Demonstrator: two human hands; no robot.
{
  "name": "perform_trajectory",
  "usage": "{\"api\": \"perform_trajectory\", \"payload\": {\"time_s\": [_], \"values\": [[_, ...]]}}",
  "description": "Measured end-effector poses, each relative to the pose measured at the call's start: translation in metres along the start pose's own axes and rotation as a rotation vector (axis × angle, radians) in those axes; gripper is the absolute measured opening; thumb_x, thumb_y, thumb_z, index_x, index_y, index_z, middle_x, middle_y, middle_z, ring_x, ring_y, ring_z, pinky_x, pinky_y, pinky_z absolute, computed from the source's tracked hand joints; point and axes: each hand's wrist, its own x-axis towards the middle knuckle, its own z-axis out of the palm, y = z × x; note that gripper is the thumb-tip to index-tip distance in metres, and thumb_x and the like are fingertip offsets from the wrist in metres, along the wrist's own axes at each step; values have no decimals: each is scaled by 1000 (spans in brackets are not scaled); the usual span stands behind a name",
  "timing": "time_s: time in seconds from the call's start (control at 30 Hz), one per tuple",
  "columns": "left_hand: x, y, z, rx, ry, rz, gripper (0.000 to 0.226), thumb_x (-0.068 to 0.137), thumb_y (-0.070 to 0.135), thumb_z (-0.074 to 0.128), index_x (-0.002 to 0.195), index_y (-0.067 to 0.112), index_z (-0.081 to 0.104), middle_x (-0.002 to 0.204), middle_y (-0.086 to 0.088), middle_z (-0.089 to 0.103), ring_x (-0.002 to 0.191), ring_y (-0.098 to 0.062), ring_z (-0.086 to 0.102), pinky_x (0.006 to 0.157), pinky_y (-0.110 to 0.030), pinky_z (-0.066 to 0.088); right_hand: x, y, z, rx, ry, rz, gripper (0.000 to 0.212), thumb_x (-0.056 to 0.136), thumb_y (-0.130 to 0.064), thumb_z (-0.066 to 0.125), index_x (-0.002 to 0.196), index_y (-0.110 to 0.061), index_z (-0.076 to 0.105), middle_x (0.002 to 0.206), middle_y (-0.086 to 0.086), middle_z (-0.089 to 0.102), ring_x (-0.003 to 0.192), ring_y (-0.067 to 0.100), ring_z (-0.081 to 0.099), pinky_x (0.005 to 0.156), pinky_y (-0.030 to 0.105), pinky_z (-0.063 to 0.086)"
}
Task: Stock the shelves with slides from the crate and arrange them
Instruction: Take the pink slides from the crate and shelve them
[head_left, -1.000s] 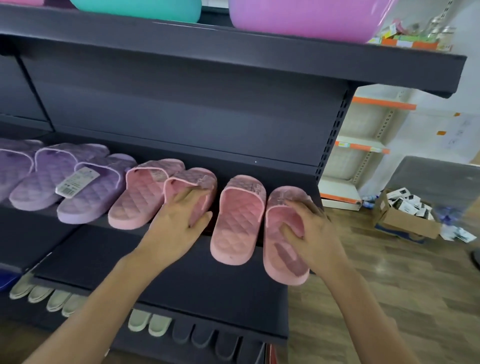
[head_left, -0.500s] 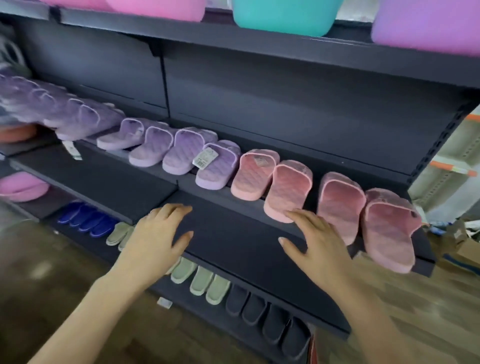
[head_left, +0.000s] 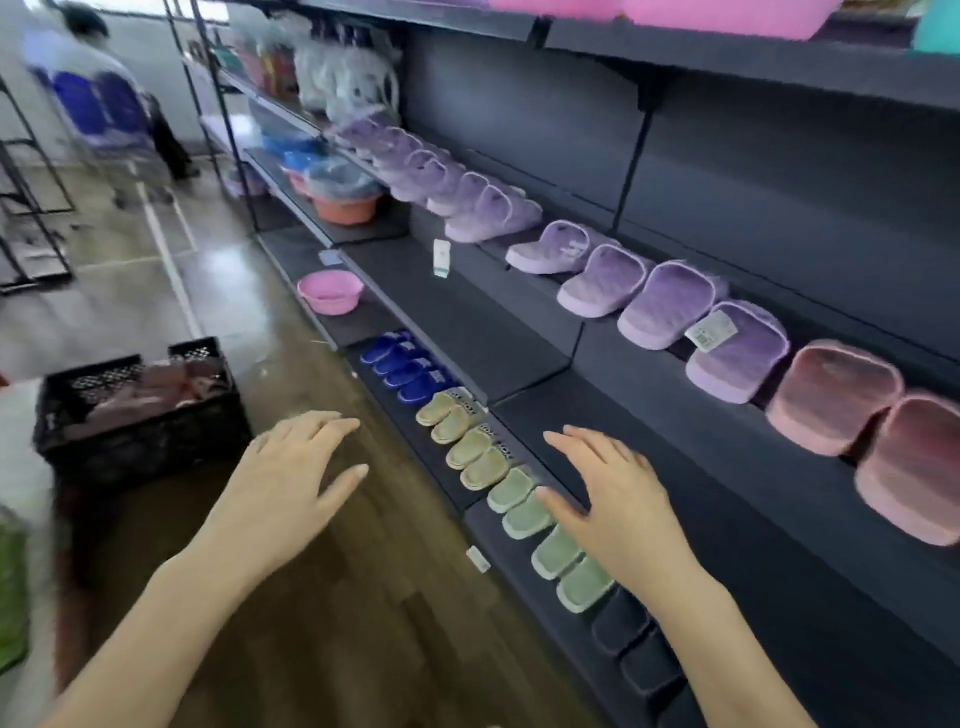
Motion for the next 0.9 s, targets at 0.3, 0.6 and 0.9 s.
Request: {"api": "perform_trajectory", "payload": {"time_s": [0.3, 0.6, 0.9], "values": [[-22, -94, -17, 65, 17, -368, 48, 90, 41, 51, 135, 24, 45, 140, 3, 44, 131, -19, 38, 107, -37, 30, 108, -82, 50, 75, -114, -326, 56, 91, -52, 41, 143, -34, 26, 146, -15, 32, 136, 8, 29, 112, 29, 21], [22, -165, -28, 102, 63, -612, 48, 92, 42, 46, 137, 27, 40, 143, 6, 38, 132, -17, 35, 108, -34, 28, 231, -140, 82, 123, -145, -566, 55, 90, -46, 50, 141, -33, 34, 145, -13, 37, 136, 10, 31, 111, 29, 21], [50, -234, -23, 92, 76, -810, 50, 93, 44, 43, 140, 30, 35, 146, 8, 33, 136, -14, 28, 111, -33, 22, 333, -205, 125, 120, -220, -731, 52, 88, -43, 54, 136, -26, 44, 139, -4, 47, 129, 17, 42, 108, 34, 28]]}}
